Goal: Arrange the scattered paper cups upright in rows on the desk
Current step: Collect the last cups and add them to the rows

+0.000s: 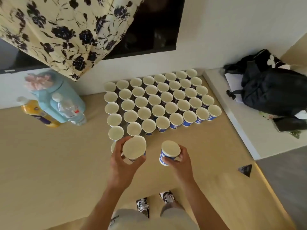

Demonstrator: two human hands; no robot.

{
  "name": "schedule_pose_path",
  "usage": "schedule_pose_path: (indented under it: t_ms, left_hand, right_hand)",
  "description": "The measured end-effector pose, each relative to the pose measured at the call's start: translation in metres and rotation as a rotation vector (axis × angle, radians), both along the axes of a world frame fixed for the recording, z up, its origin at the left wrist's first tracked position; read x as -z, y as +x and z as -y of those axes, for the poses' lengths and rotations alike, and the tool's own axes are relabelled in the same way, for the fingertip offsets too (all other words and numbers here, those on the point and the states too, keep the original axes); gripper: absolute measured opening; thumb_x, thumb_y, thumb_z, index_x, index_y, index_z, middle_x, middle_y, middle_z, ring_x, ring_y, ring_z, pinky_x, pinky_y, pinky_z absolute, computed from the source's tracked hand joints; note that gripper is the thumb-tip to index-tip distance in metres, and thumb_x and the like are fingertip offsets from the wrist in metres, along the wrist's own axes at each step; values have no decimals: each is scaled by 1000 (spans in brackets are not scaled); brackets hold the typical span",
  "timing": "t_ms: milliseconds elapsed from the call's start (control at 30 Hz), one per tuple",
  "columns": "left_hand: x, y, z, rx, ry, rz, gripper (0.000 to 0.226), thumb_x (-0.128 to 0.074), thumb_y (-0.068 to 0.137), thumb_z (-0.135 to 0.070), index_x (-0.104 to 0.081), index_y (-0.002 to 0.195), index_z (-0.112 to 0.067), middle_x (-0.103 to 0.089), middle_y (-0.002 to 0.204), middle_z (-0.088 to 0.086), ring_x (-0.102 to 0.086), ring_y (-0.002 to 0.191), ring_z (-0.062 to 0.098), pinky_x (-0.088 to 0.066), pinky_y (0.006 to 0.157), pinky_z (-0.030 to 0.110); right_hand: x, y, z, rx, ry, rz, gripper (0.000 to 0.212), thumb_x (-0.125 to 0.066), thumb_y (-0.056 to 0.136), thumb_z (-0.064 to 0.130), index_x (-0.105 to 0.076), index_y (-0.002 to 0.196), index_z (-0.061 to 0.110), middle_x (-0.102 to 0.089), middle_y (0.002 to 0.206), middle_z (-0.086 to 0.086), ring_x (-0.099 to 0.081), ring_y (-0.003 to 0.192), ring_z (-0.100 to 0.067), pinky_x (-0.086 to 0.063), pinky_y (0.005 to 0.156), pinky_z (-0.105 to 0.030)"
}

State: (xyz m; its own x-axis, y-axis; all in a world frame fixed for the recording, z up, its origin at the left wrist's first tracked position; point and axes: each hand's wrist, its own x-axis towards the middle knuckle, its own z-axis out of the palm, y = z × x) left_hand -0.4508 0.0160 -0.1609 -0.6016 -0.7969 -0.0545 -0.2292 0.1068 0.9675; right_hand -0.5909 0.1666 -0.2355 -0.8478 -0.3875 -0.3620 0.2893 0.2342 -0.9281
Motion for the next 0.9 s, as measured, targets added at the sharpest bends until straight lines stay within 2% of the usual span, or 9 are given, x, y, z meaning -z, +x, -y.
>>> schedule_pose_path:
  t_ms: [67,167,267,400,533,667,733,800,900]
  left_hand:
    - [3,-2,-1,-53,-23,18,65,-86,60,-29,-58,118,-38,-66,113,-20,-63,107,8,-52,85,19]
    - [6,-8,-2,-115,-83,61,69,-89,62,-23,-56,122,-34,-64,112,-24,-63,104,3,-51,82,11]
    - [14,-12,-16,-191,-94,125,73,-94,67,-17,-54,127,-30,-64,117,-22,-62,107,5,-51,85,14]
    - [19,-28,-32,-200,-93,170,71,-93,66,-23,-53,124,-36,-63,116,-25,-63,105,8,-53,86,25]
    - [18,-33,-38,-244,-92,168,70,-89,65,-27,-54,126,-29,-64,114,-23,-63,106,10,-54,89,28]
    - [14,-31,-41,-279,-68,183,68,-87,64,-31,-54,124,-36,-64,113,-25,-64,106,9,-55,88,27]
    - [13,-29,-40,-305,-57,181,67,-87,64,-31,-54,121,-40,-64,112,-25,-64,106,9,-55,88,27]
    - [13,-26,-41,-323,-46,182,67,-87,63,-33,-54,122,-40,-64,112,-25,-64,106,8,-55,88,28]
    - [12,-25,-43,-340,-30,180,70,-85,60,-43,-54,123,-40,-65,113,-22,-65,106,10,-56,88,30]
  right_hand:
    - [12,-14,12,-93,10,1,60,-86,61,16,-59,114,26,-67,114,3,-65,94,4,-55,73,-20]
    - [27,-33,30,-185,-4,-22,63,-87,62,15,-58,118,21,-67,113,0,-65,95,-1,-57,76,-23]
    - [46,-44,39,-318,26,-48,62,-88,68,11,-56,119,24,-66,113,5,-66,104,-13,-60,82,-31]
    - [63,-56,44,-436,60,-97,62,-84,69,14,-54,122,25,-65,112,7,-68,90,-6,-61,82,-41]
    - [77,-60,47,-486,107,-109,69,-82,68,20,-49,127,31,-62,114,15,-70,93,-21,-61,82,-41]
    - [85,-58,55,-500,95,-92,69,-81,73,2,-49,130,25,-58,115,17,-62,101,0,-58,85,-28]
    - [87,-58,61,-480,88,-70,68,-79,74,-5,-50,126,28,-58,114,18,-61,101,3,-56,84,-23]
    - [90,-59,66,-460,80,-55,67,-80,74,-4,-51,125,29,-59,113,19,-62,101,1,-58,84,-26]
    - [93,-60,68,-443,69,-56,68,-80,73,-5,-52,130,19,-60,115,16,-58,102,10,-59,86,-29]
